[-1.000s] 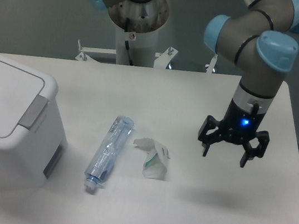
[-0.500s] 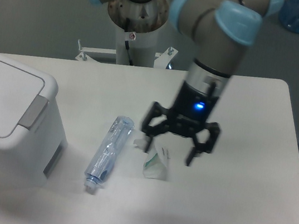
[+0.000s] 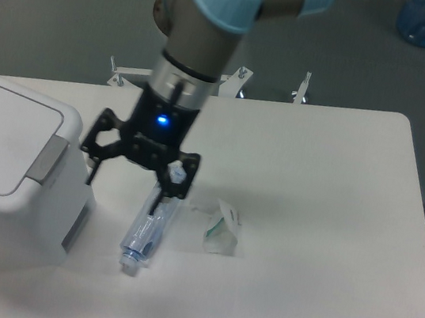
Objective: Open the trash can
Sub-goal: 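Move the open gripper across the table toward the trash can lid, then push the gripper against the lid edge to flip the lid open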
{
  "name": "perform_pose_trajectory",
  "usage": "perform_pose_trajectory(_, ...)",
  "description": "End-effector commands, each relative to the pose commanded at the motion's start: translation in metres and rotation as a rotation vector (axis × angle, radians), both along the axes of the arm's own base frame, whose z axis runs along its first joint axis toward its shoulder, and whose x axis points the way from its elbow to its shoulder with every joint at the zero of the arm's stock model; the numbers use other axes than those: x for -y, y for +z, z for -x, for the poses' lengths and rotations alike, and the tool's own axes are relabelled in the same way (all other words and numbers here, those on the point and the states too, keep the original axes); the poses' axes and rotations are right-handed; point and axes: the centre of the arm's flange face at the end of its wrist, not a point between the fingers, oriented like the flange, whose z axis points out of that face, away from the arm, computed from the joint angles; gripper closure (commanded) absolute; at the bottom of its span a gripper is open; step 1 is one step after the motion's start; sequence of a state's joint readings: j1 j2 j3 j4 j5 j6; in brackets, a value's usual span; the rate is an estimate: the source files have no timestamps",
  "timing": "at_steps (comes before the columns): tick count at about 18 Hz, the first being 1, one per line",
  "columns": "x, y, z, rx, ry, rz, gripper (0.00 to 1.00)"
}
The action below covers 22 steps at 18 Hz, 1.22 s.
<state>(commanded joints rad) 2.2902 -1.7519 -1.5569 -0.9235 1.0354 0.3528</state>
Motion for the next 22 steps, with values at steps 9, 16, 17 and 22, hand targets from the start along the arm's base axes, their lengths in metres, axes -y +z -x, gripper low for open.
perform_pose_trajectory(9,-0.001,-0.019,-0.014,0.017,-0.016,0.022,0.0)
perform_pose_trajectory(16,-0.005,-0.022,-0.031,0.018,-0.042,0.031,0.0)
perform_pose_trajectory(17,-0.004,-0.022,-0.032,0.018,-0.042,0.031,0.0)
perform_pose_trajectory(22,-0.005,-0.027,-0.032,0.022,-0.042,0.035,0.0)
